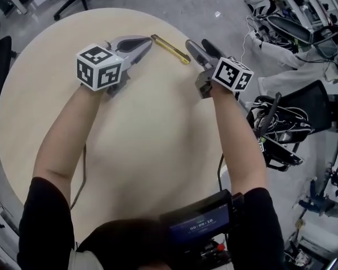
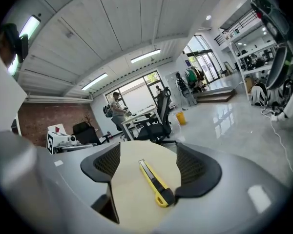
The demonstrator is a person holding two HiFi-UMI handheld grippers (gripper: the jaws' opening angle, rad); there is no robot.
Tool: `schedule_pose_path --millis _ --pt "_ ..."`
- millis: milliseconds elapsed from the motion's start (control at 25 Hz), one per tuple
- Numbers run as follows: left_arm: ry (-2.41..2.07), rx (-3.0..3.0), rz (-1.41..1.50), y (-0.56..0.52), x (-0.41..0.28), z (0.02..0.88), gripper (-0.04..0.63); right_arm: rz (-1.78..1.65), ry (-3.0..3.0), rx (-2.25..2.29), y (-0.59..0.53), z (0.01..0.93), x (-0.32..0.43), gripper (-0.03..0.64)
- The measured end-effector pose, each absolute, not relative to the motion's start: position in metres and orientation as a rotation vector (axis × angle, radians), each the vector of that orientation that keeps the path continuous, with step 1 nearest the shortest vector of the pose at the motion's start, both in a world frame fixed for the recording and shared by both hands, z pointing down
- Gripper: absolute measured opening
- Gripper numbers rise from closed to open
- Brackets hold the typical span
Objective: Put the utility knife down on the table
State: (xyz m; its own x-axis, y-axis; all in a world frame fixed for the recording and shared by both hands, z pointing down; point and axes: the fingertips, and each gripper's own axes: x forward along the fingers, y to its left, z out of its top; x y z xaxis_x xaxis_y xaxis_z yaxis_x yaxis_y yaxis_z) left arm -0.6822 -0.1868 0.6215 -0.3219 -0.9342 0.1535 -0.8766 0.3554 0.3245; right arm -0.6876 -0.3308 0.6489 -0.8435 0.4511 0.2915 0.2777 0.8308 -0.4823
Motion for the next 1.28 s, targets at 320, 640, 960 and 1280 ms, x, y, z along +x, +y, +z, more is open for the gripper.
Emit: schedule_pose_path --millis 320,640,960,1280 --pt "-2.317 1.651 -0.324 -0.203 -0.654 0.571 -0.002 0.619 -2.651 -0.636 -0.347 0.588 -0.638 0.146" --pt "-2.314 1.721 -0.342 -0.222 -0.608 0.519 -0.002 0.587 -2.718 -0.605 -0.374 0.525 -0.568 0.015" --pt "-2.244 1.889 -0.298 -0.274 -0.533 0.448 -0.002 0.534 -2.781 -0.516 -0.413 0.458 -0.474 0.014" --pt "-2.097 2.151 -0.222 -0.364 -0.413 0.395 -0.002 0.532 -2.856 -0.380 -0.465 0.412 -0.349 0.014"
